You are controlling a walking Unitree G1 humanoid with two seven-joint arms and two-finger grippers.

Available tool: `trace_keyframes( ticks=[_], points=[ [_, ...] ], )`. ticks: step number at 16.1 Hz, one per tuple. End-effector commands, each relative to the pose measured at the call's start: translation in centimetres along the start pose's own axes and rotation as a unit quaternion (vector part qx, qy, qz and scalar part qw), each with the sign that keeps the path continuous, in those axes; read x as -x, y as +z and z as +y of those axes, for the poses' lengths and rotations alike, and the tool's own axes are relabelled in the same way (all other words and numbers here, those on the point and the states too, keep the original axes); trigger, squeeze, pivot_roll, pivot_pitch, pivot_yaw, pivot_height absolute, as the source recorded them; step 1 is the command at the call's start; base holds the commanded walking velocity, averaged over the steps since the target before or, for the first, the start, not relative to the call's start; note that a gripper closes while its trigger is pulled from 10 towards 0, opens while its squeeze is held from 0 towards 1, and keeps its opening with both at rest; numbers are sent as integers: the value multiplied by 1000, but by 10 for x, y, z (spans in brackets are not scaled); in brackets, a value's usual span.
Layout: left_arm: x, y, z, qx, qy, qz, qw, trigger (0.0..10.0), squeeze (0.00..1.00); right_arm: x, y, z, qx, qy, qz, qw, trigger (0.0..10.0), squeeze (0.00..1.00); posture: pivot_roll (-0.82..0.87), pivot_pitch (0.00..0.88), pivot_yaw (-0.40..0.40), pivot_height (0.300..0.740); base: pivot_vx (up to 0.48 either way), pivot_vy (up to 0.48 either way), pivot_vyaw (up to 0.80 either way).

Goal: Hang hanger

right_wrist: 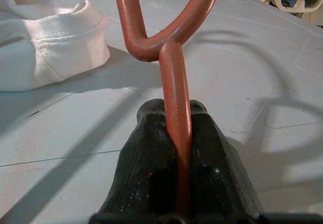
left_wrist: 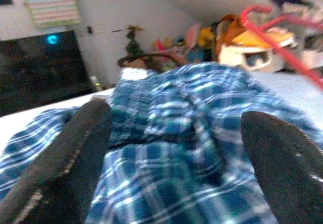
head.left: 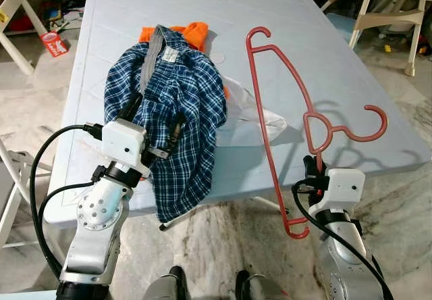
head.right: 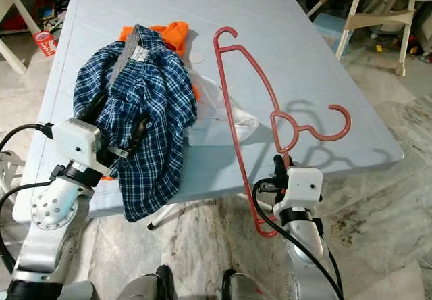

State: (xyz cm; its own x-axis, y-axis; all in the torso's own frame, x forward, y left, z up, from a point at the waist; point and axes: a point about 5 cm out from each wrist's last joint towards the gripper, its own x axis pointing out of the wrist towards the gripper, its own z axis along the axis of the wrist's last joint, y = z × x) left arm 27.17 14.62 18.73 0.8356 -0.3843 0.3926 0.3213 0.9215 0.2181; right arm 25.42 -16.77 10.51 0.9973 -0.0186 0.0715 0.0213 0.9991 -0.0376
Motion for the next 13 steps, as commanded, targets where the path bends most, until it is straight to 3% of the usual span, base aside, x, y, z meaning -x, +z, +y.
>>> trace_keyframes(
  ticks=[1, 4, 5, 8, 9, 11, 13],
  points=[
    [3, 6, -6, 19, -29, -2, 999, 10000, 1000, 2, -9, 2, 6, 8, 22, 1000, 10000, 0, -69, 217, -11, 740, 0, 0, 0],
    [4, 20, -10, 71, -56, -7, 996, 10000, 1000, 2, -10, 3, 7, 11, 24, 1000, 10000, 0, -67, 222, -11, 740, 0, 0, 0],
    [7, 19, -15, 121, -95, 14, 988, 10000, 1000, 2, -11, 4, 6, 12, 26, 1000, 10000, 0, -60, 223, -10, 740, 0, 0, 0],
    [20, 4, -15, 145, -135, 63, 978, 10000, 1000, 1, -12, 6, 5, 15, 28, 999, 10000, 0, -54, 225, -9, 740, 0, 0, 0],
    [27, -5, -15, 217, -132, 101, 962, 10000, 1000, 1, -13, 7, 5, 16, 30, 999, 10000, 0, -51, 227, -8, 740, 0, 0, 0],
    [32, -8, -14, 218, -171, 119, 953, 10000, 1000, 1, -14, 7, 4, 16, 31, 999, 10000, 0, -47, 227, -8, 740, 0, 0, 0],
    [46, -18, -15, 231, -211, 164, 935, 10000, 1000, 0, -14, 8, 3, 18, 31, 999, 10000, 0, -44, 226, -7, 740, 0, 0, 0]
  ],
)
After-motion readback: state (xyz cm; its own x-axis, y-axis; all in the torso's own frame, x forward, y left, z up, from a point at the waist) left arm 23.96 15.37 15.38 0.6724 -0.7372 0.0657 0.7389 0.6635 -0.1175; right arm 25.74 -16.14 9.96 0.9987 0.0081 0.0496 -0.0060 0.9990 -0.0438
